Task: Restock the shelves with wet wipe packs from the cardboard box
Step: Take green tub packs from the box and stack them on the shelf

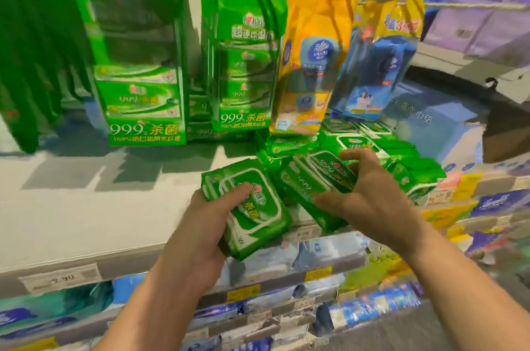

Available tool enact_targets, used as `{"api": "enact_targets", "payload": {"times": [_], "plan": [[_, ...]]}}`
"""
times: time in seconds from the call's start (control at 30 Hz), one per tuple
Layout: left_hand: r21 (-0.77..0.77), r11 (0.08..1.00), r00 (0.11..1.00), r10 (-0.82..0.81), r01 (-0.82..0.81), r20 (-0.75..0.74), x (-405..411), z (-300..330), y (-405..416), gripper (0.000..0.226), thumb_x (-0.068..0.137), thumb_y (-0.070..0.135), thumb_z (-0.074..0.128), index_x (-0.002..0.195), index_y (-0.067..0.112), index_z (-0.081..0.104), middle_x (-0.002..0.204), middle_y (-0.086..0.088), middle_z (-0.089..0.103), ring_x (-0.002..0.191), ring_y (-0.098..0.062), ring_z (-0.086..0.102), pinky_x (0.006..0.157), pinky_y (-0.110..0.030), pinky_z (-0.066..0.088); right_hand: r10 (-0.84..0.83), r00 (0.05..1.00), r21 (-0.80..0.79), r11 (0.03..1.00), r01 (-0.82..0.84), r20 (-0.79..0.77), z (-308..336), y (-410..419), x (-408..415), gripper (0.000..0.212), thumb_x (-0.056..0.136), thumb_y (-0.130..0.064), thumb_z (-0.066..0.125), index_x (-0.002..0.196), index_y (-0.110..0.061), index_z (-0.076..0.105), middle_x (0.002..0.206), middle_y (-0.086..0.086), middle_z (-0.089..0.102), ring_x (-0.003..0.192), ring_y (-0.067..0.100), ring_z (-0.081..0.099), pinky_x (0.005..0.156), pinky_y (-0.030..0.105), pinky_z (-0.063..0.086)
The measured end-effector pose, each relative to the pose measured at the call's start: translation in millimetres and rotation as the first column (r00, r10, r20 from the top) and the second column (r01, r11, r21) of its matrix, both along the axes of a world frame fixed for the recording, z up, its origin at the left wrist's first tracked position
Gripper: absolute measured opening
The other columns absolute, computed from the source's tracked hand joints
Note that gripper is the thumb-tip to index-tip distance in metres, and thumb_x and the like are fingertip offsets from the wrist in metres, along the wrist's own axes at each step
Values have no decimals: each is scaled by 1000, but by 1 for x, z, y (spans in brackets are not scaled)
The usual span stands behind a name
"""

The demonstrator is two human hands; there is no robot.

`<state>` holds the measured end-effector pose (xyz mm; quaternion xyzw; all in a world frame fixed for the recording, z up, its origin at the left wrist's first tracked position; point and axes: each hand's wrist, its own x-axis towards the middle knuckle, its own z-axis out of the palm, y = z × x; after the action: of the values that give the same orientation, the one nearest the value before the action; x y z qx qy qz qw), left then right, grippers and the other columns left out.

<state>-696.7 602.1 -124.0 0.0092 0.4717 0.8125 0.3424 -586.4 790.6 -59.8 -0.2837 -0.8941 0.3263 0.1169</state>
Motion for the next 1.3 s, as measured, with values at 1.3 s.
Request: {"api": "enact_targets", "payload": {"times": [1.3], "plan": [[-54, 968, 969, 245, -243, 36, 53, 27, 57, 26, 90, 22, 63, 113, 12, 70, 99, -15, 76, 84, -30, 75, 73, -45, 61, 446, 879, 712, 671, -205, -167, -55, 88, -48, 67, 69, -59, 79, 127, -29, 69, 139, 6, 60, 134, 32, 51, 107, 57, 33]]}}
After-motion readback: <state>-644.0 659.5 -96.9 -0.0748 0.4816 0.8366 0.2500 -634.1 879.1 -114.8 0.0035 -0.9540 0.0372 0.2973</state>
